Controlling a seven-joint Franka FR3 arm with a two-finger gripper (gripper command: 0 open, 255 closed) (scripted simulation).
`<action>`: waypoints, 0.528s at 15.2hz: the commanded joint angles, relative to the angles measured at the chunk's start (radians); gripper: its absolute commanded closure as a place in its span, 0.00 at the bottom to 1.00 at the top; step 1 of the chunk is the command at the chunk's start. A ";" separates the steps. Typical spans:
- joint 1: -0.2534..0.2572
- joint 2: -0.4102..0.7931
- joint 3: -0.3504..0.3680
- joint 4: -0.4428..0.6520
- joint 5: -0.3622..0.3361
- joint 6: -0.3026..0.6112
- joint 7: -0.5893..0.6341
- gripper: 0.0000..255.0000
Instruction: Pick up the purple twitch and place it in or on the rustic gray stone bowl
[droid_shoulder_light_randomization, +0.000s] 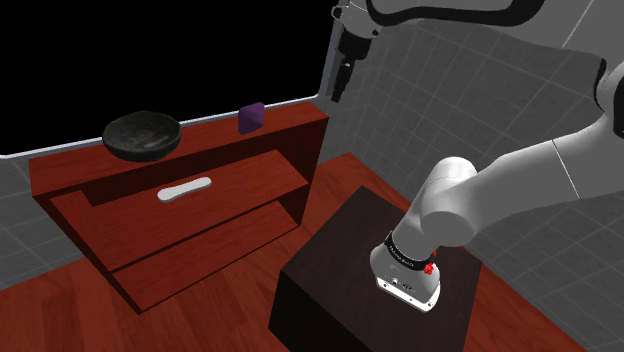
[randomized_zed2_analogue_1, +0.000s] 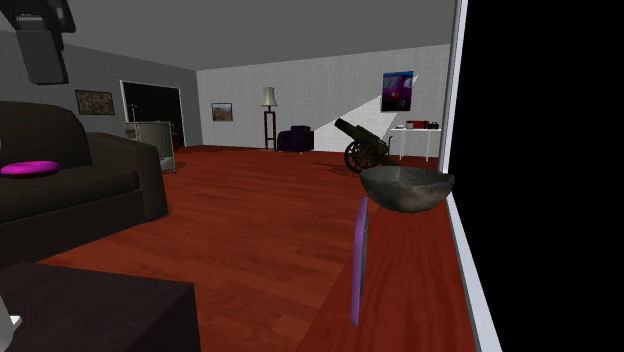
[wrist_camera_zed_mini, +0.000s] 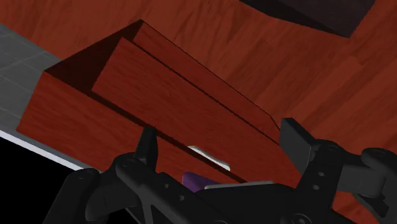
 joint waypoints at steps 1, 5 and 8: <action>0.041 0.076 -0.059 0.025 0.016 0.067 -0.128 0.00; 0.125 0.224 -0.169 0.094 0.085 0.156 -0.385 0.00; 0.188 0.348 -0.240 0.164 0.173 0.197 -0.591 0.00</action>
